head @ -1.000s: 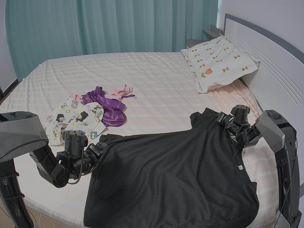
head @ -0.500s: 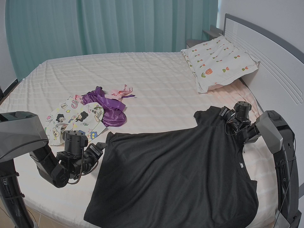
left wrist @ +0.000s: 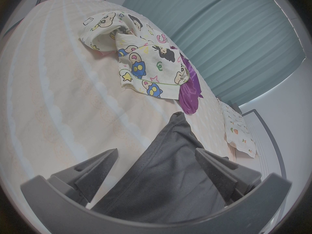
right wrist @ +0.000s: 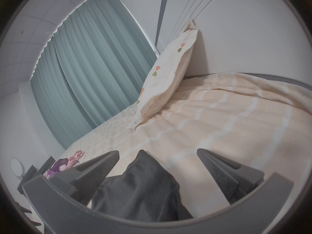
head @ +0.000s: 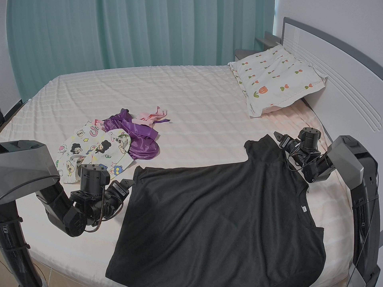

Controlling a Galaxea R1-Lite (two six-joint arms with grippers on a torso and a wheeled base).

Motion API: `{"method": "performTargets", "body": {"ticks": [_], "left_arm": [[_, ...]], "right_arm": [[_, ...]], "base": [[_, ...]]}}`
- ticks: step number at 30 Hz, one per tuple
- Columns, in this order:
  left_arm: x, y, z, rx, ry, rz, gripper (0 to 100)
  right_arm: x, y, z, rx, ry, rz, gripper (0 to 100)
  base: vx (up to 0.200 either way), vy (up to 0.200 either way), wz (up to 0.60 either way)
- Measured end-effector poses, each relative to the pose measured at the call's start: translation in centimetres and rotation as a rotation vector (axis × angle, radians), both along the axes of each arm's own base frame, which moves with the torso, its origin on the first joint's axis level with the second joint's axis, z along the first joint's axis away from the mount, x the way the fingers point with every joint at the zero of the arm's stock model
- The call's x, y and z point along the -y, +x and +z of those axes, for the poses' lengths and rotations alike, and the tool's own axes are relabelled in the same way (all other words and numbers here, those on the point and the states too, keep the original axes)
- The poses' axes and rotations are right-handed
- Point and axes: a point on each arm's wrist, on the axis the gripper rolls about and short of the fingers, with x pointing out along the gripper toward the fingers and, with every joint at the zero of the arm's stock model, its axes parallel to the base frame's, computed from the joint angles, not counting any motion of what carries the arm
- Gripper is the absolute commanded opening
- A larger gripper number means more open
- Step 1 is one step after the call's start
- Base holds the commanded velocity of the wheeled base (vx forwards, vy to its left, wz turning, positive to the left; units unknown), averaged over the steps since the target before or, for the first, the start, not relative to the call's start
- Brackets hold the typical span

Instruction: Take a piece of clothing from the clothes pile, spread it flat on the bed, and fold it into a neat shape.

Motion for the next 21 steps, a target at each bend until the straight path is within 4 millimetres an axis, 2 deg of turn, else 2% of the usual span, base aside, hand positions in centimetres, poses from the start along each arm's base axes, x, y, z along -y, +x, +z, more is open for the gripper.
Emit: {"method": "performTargets", "body": {"ticks": [2,8,16,21], "left_arm": [[0.0,-0.1,0.1,0.003,0.000,-0.001,100],[0.3,-0.6,0.5,0.014,0.002,-0.013,100],[1.2,-2.0,1.2,0.042,-0.002,-0.055,100],[1.7,-3.2,1.4,0.041,-0.001,-0.084,100]], "right_arm": [[0.2,-0.9,0.3,-0.007,0.019,-0.006,100],[0.4,-4.6,1.0,-0.036,0.053,-0.015,100],[0.5,-11.8,1.8,-0.097,0.090,-0.015,100],[0.6,-17.1,2.4,-0.147,0.127,0.000,100]], "base": [[0.000,0.000,0.00],[-0.200,0.000,0.00],[-0.200,0.000,0.00],[-0.200,0.000,0.00]]}}
